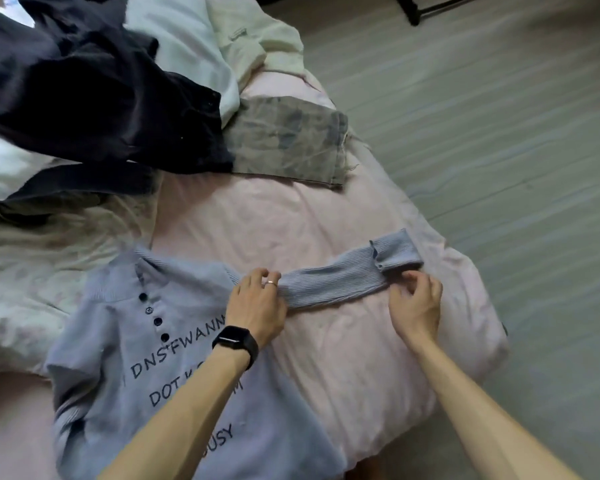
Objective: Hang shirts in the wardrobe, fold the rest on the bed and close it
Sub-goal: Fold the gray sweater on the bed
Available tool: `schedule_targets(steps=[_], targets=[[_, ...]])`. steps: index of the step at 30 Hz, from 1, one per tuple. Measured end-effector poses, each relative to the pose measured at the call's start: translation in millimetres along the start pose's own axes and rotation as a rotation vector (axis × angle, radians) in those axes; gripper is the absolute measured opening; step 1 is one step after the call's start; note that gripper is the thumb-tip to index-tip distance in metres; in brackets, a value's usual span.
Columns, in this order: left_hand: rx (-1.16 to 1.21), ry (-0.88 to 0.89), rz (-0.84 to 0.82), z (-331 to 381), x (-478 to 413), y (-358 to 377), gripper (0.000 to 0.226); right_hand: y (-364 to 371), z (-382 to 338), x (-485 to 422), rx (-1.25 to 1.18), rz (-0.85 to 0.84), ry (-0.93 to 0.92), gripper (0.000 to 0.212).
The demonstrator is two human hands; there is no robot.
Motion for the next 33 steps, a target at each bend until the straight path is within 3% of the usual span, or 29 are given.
schedule_targets(steps=[2, 5, 6, 8, 10, 11, 14, 18, 20, 23, 24, 26, 28, 31, 33], targets=[[0.027, 0.083, -0.016, 24, -21, -1, 0.049, -4, 2, -14, -0.059, 0.044, 0.104, 0.061], [-0.06, 0.146, -0.051, 52, -45, 5, 0.046, 6, -2, -41, 0.043, -0.101, 0.073, 0.101], [-0.126, 0.172, -0.053, 60, -49, 7, 0.042, 10, -5, -50, 0.089, -0.165, 0.021, 0.1], [-0.222, 0.239, -0.05, 73, -55, 10, 0.036, 11, -10, -68, 0.1, -0.193, -0.059, 0.068], [-0.182, 0.249, 0.019, 75, -61, 2, 0.028, -8, -11, -86, -0.023, 0.006, 0.008, 0.032], [-0.096, 0.212, 0.091, 70, -64, -7, 0.024, -19, -9, -93, -0.108, 0.134, 0.081, 0.029], [0.151, 0.077, 0.166, 52, -78, -21, 0.01, -43, 1, -118, -0.27, 0.358, 0.224, 0.036], [0.085, 0.09, 0.111, 65, -79, -8, 0.039, -28, 26, -134, -0.29, 0.181, 0.363, 0.041], [0.093, 0.101, 0.167, 72, -66, -5, 0.053, -16, 41, -128, -0.221, 0.081, 0.424, 0.058], [0.046, 0.195, 0.217, 84, -30, 11, 0.062, 3, 48, -122, -0.15, -0.042, 0.351, 0.078], [0.024, 0.213, 0.192, 87, -20, 19, 0.061, 8, 50, -121, -0.129, -0.073, 0.346, 0.075], [-0.037, 0.16, 0.071, 88, -15, 39, 0.063, 8, 53, -126, -0.124, -0.05, 0.363, 0.049], [-0.072, 0.113, 0.004, 89, -21, 56, 0.065, -5, 51, -133, -0.183, 0.106, 0.33, 0.029], [-0.026, 0.097, -0.045, 107, -33, 72, 0.06, -37, 47, -145, -0.302, 0.385, 0.229, 0.022], [-0.032, 0.059, -0.09, 114, -40, 80, 0.06, -39, 50, -147, -0.325, 0.379, 0.224, 0.021]])
Point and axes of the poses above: each hand's wrist, its own x-axis away from the middle knuckle, its own y-axis out of the palm, z = x × y, the point moved 7 cm from there along -x, towards the middle knuckle, and after that the axes turned 11 degrees about -y, right-handed, at the moved point
